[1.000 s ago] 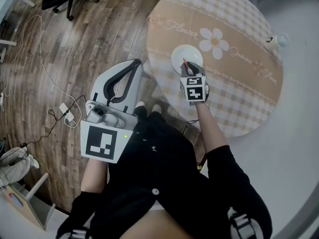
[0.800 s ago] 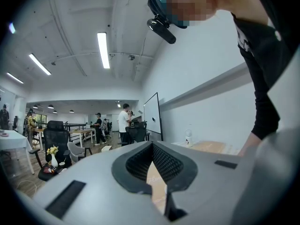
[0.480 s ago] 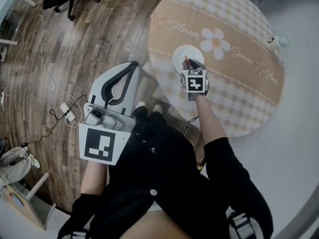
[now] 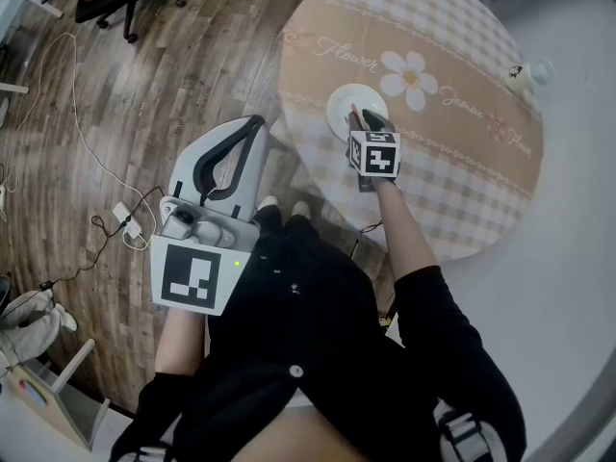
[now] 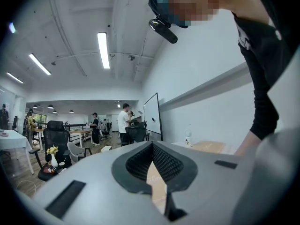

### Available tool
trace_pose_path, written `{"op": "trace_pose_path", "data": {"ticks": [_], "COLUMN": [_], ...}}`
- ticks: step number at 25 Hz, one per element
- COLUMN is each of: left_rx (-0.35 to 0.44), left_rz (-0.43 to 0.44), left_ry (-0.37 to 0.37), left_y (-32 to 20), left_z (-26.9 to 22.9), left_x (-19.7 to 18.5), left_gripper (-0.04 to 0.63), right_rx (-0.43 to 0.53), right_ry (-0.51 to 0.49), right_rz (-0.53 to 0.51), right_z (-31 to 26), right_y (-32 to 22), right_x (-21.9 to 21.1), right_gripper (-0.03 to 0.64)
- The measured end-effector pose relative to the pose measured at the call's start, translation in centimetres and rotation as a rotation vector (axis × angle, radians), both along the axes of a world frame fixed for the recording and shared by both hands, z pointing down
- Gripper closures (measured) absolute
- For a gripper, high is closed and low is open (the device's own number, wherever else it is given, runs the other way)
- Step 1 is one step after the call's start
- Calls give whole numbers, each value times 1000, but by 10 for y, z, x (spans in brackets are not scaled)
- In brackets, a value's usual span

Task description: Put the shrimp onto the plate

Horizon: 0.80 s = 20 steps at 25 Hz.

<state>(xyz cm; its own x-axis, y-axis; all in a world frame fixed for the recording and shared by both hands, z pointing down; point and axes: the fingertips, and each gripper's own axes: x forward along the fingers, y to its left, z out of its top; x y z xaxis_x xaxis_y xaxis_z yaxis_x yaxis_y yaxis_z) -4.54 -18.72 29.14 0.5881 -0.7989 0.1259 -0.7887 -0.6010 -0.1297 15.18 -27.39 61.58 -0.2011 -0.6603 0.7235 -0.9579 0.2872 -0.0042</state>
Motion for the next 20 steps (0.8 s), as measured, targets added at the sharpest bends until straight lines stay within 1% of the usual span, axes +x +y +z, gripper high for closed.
{"op": "trace_pose_path", "data": {"ticks": [1, 2, 3, 4, 12, 15, 18, 20], "left_rx": [3, 6, 8, 9, 25, 25, 28, 37], "left_rz": [3, 5, 6, 7, 40, 50, 58, 68], "left_ry": [0, 2, 5, 8, 13, 14, 23, 24], "left_y": [0, 0, 0, 0, 1, 0, -1, -1], "left_z": [-1, -2, -2, -3, -8, -9, -13, -16], "left_x": [0, 1, 1, 1, 12, 15, 18, 21], "left_gripper": [592, 592, 592, 592, 592, 592, 592, 592], "right_rx": [18, 36, 53, 67, 126, 164, 217, 255], "right_ry": [12, 22, 27, 28, 30, 2, -39, -50], "right_rz": [1, 4, 9, 11, -3, 4, 19, 15], "right_z": [-4, -8, -13, -17, -48, -66, -92, -111], "right_y": [1, 3, 5, 7, 29, 34, 37, 38], "right_x": [2, 4, 6, 7, 4, 0, -5, -9], "right_gripper": [551, 582, 598, 604, 612, 614, 614, 614]}}
